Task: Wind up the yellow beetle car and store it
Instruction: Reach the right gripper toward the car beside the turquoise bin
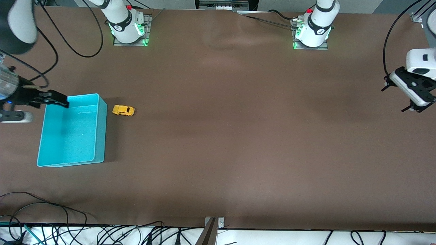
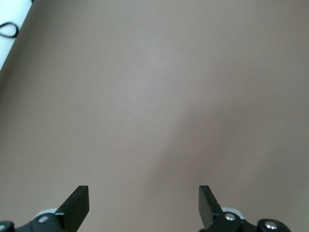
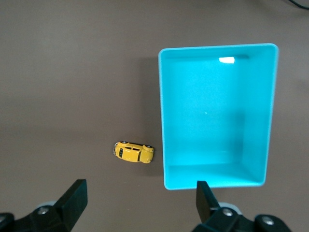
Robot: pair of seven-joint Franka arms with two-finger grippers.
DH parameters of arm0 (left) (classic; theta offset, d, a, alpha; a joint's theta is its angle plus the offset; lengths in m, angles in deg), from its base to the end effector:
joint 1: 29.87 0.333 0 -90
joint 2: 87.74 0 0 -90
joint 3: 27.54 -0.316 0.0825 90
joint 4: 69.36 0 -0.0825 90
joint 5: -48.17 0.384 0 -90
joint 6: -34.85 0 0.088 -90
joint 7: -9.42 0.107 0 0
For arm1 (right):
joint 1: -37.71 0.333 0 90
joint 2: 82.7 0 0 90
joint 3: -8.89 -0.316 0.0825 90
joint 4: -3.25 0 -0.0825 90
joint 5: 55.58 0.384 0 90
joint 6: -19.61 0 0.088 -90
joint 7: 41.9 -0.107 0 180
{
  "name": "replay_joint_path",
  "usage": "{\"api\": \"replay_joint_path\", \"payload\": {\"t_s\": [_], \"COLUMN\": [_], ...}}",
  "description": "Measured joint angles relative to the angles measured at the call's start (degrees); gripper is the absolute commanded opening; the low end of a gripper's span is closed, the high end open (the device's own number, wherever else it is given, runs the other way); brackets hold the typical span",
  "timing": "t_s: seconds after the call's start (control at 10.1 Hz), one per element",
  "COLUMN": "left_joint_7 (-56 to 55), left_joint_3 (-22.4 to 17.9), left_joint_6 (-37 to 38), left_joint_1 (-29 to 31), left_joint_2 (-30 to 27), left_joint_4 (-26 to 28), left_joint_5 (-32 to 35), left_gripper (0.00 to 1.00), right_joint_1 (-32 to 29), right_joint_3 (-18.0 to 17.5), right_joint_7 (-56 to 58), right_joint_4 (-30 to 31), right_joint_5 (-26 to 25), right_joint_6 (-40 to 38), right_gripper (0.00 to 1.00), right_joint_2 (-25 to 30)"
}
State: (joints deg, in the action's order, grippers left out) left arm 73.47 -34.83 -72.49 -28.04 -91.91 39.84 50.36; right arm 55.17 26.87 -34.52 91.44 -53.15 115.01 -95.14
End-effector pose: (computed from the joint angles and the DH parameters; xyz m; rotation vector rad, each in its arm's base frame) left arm 0.5363 0.0907 0.5306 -2.7391 1.4426 -0.0241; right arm 0.6172 0.0156 0.5252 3.1144 0.1843 -0.1282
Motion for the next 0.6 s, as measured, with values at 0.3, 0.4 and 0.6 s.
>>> {"api": "replay_joint_path", "payload": {"t_s": [0.3,0.4,0.6], "left_joint_7": [-11.3,-15.0,-20.4], "left_joint_3": [0.3,0.6,0.6], "left_joint_6": [13.4,16.9,22.1], "left_joint_1": [-0.9,-1.0,-1.1], "left_joint_2": [-0.2,-0.2,-0.3], "left_joint_4": [-9.7,-12.6,-18.2], "left_joint_5": [0.0,0.0,-0.1], "left_gripper": [1.00,1.00,1.00], "right_joint_1": [2.9,3.2,3.2], "right_joint_3": [-1.0,-1.7,-1.8], "right_joint_7": [13.7,21.6,40.8], "right_joint_4": [9.0,12.1,20.4], "right_joint_5": [-0.8,-1.2,-1.3], "right_joint_6": [7.9,12.1,23.4], "right_gripper": [1.00,1.00,1.00], "right_joint_2": [0.0,0.1,0.2]}}
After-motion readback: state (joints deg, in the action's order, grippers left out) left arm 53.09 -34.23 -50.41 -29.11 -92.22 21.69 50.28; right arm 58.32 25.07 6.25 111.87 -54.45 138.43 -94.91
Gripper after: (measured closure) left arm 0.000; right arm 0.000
